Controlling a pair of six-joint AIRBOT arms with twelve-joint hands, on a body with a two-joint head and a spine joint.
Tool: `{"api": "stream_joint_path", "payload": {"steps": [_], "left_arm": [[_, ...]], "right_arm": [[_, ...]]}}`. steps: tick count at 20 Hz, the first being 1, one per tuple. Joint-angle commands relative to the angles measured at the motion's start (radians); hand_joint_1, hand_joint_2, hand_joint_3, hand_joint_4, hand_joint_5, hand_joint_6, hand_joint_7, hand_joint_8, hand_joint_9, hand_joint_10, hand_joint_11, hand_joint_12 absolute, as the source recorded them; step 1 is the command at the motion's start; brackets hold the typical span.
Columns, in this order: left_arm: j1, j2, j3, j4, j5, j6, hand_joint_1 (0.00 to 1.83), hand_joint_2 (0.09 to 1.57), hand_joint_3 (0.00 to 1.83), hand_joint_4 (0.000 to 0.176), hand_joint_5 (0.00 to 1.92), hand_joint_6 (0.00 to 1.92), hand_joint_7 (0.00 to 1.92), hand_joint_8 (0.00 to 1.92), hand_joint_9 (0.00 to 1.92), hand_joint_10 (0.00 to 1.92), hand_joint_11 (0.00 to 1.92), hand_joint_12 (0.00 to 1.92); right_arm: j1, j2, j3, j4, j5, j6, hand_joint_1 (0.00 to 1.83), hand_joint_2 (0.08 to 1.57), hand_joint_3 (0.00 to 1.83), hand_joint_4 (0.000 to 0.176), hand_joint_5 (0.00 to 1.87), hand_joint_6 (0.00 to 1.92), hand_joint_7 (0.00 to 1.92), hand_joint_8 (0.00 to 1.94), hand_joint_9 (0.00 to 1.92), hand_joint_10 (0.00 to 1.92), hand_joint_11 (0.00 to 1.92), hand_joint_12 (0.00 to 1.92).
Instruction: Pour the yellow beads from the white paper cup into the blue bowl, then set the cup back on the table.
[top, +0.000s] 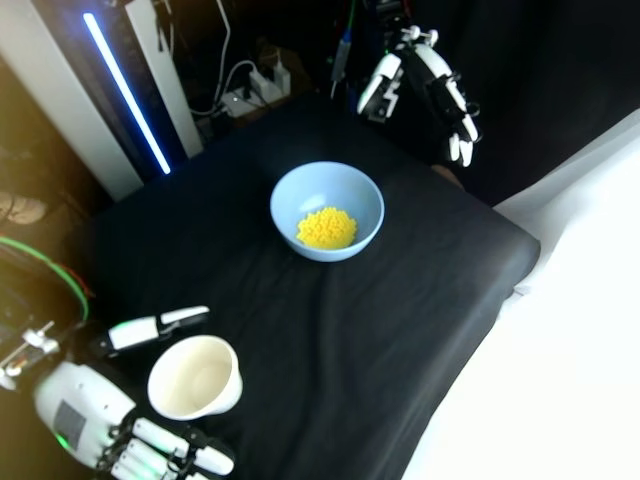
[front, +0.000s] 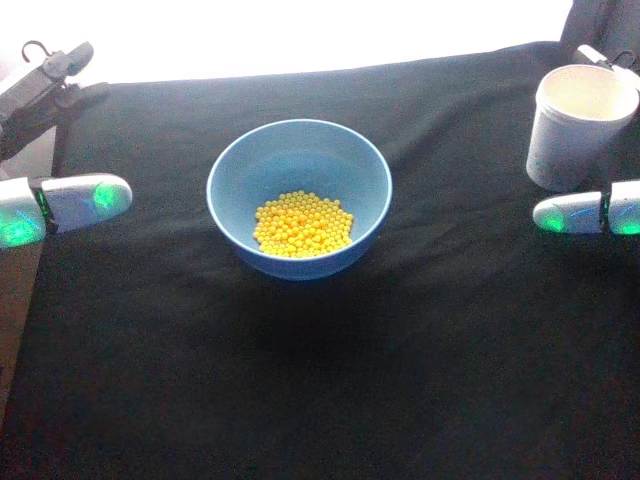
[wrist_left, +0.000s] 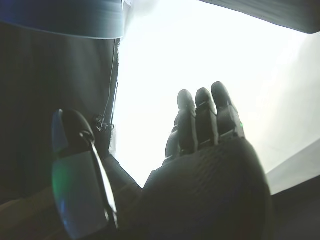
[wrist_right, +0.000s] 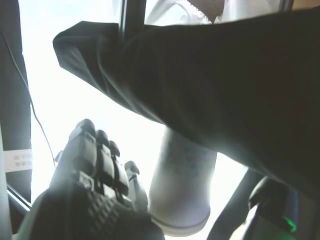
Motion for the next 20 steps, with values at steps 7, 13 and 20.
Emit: {"api": "stream_joint_path", "payload": {"steps": [7, 13, 20], "left_arm": [[-0.068, 0.041, 0.018, 0.014, -0.106, -0.009, 0.74, 0.85, 0.01, 0.000, 0.07, 0.00, 0.35, 0.00, 0.28, 0.00, 0.04, 0.57], [-0.072, 0.059, 0.012, 0.008, -0.139, -0.010, 0.71, 0.84, 0.00, 0.005, 0.04, 0.00, 0.29, 0.00, 0.26, 0.00, 0.01, 0.58], [-0.097, 0.123, -0.032, 0.001, -0.247, 0.037, 0.72, 0.77, 0.00, 0.061, 0.00, 0.00, 0.24, 0.00, 0.18, 0.00, 0.00, 0.49]], "right_arm": [[0.078, 0.126, -0.028, -0.086, 0.128, -0.025, 0.83, 0.44, 0.00, 0.176, 0.00, 0.00, 0.00, 0.00, 0.00, 0.00, 0.00, 0.00], [0.130, 0.164, -0.053, -0.137, 0.128, -0.025, 0.79, 0.45, 0.00, 0.176, 0.00, 0.00, 0.00, 0.00, 0.00, 0.00, 0.00, 0.00], [0.204, 0.281, -0.179, -0.207, 0.191, -0.142, 0.78, 0.40, 0.00, 0.176, 0.00, 0.00, 0.00, 0.00, 0.00, 0.00, 0.00, 0.00]]}}
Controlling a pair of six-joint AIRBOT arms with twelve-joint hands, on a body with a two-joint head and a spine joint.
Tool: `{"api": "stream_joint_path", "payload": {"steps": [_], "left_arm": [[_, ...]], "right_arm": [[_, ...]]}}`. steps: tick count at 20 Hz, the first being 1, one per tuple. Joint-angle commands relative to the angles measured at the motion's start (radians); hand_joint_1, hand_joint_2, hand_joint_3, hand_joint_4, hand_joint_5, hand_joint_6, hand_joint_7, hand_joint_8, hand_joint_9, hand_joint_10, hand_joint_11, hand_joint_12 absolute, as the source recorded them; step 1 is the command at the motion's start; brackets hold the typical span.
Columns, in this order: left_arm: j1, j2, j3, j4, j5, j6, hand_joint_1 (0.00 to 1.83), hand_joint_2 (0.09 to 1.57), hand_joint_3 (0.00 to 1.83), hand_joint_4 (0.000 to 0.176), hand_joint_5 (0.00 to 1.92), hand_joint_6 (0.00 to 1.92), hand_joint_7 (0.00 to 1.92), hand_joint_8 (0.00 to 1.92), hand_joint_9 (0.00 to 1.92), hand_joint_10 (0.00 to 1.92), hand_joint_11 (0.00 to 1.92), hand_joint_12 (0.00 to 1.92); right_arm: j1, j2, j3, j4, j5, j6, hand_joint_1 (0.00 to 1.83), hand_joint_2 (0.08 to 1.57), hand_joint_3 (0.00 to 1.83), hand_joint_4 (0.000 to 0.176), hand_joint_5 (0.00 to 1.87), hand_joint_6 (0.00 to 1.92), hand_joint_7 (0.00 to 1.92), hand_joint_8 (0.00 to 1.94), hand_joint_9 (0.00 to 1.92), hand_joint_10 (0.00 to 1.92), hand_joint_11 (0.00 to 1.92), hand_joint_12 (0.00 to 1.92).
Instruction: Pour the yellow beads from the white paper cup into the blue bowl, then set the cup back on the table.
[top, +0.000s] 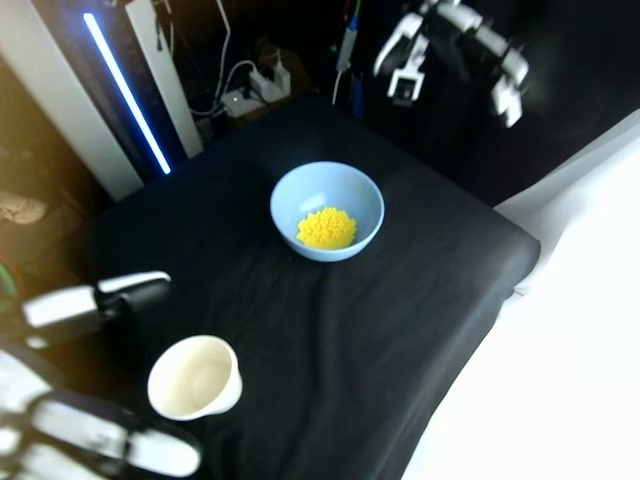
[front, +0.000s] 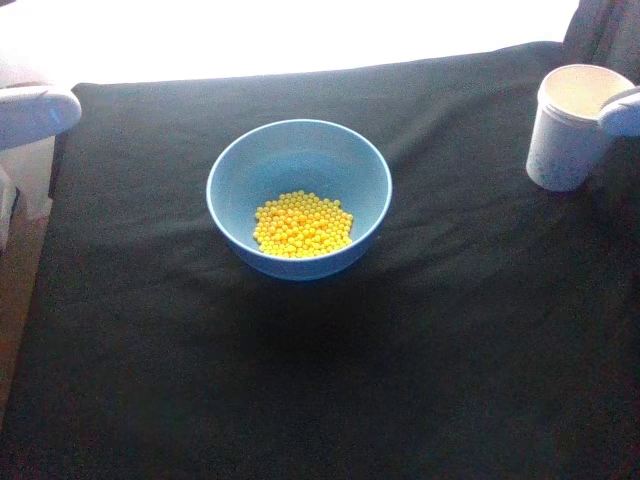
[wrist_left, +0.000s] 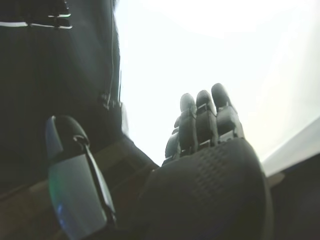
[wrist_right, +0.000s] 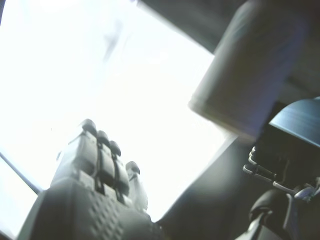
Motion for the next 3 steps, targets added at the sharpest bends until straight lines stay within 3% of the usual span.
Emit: {"api": "stream_joint_path", "payload": {"steps": [1, 3], "left_arm": [[-0.011, 0.016, -0.006, -0.020, -0.154, 0.007, 0.71, 0.76, 0.00, 0.067, 0.01, 0.00, 0.24, 0.00, 0.17, 0.00, 0.00, 0.48], [-0.011, 0.040, -0.032, -0.024, -0.203, 0.033, 0.68, 0.77, 0.00, 0.055, 0.00, 0.00, 0.19, 0.00, 0.15, 0.00, 0.00, 0.40]], "right_arm": [[0.014, 0.005, -0.008, 0.019, 0.155, 0.003, 0.77, 0.40, 0.00, 0.176, 0.00, 0.00, 0.00, 0.00, 0.00, 0.00, 0.00, 0.00], [0.014, 0.026, -0.038, 0.020, 0.226, 0.000, 0.69, 0.41, 0.00, 0.176, 0.00, 0.00, 0.00, 0.00, 0.00, 0.00, 0.00, 0.00]]}}
